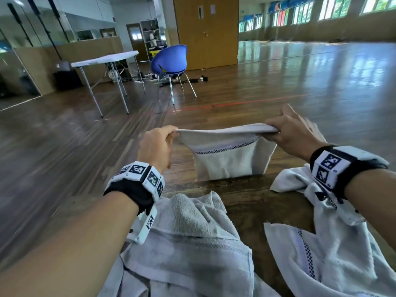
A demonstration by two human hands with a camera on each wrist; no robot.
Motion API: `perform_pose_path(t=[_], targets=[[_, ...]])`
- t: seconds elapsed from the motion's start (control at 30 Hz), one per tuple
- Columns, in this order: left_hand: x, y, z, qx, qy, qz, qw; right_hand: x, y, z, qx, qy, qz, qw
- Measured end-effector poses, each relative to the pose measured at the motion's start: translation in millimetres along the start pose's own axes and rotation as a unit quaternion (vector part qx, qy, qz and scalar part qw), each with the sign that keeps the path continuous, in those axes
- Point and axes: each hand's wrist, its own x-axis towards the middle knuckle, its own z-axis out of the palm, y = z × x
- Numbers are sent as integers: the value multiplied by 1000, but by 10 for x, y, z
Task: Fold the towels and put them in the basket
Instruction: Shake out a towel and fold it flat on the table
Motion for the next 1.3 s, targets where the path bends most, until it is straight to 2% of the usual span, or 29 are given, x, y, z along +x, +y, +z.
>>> perform_pose_path(t=[0.1,0.2,0.23,0.3,0.37,0.4,0.47,0.5,0.53,0.6,0.63,0.73,0.83,0.9,1.0,1.07,1.13,1.2,1.3], targets=[[79,21,-12,-70,-14,-82,994,32,-3,-8,50,-97,-49,993],[151,76,-75,-174,-66,-150,971,59,-36,-45,83,-85,-55,991],[166,87,-81,-186,-64,-141,970,79,-42,-58,96,-71,-42,992],[167,103,-84,-94,-27,-68,993,119,-57,-68,124,-43,-28,991],[99,95,-83,-16,11,-1,1000,118,-99,-87,136,-20,-35,990],[46,73,-85,0,4,17,1000,86,-120,-76,142,-6,-41,989],[-69,-5,-78,41,-57,20,997,-24,-134,-42,156,2,-49,986],[-145,-54,-78,76,-97,9,992,-109,-132,-4,150,-29,-54,987],[-232,-109,-82,110,-127,0,986,-211,-121,45,127,-95,-58,986],[-425,-202,-97,155,-150,-26,976,-453,-81,150,69,-252,-49,964],[-540,-225,-103,167,-158,-40,972,-589,-60,193,53,-307,-32,950],[-852,-239,-126,124,-193,-68,971,-972,-12,228,63,-367,17,928],[-1106,-236,-239,64,-247,-71,964,-1265,-7,84,48,-357,35,932],[-1242,-202,-361,26,-259,-70,963,-1397,8,-48,64,-330,39,941],[-1380,-42,-639,-61,-255,-111,958,-1534,-35,-315,163,-237,60,956],[-1412,126,-840,-82,-251,-122,957,-1616,-120,-531,228,-220,67,946],[-1430,320,-1038,-81,-265,-129,952,-1706,-213,-767,268,-235,68,932],[-1445,473,-1214,-82,-286,-141,944,-1793,-245,-991,304,-286,74,906],[-1546,649,-1439,-119,-338,-198,912,-1980,-268,-1279,333,-353,78,871]])
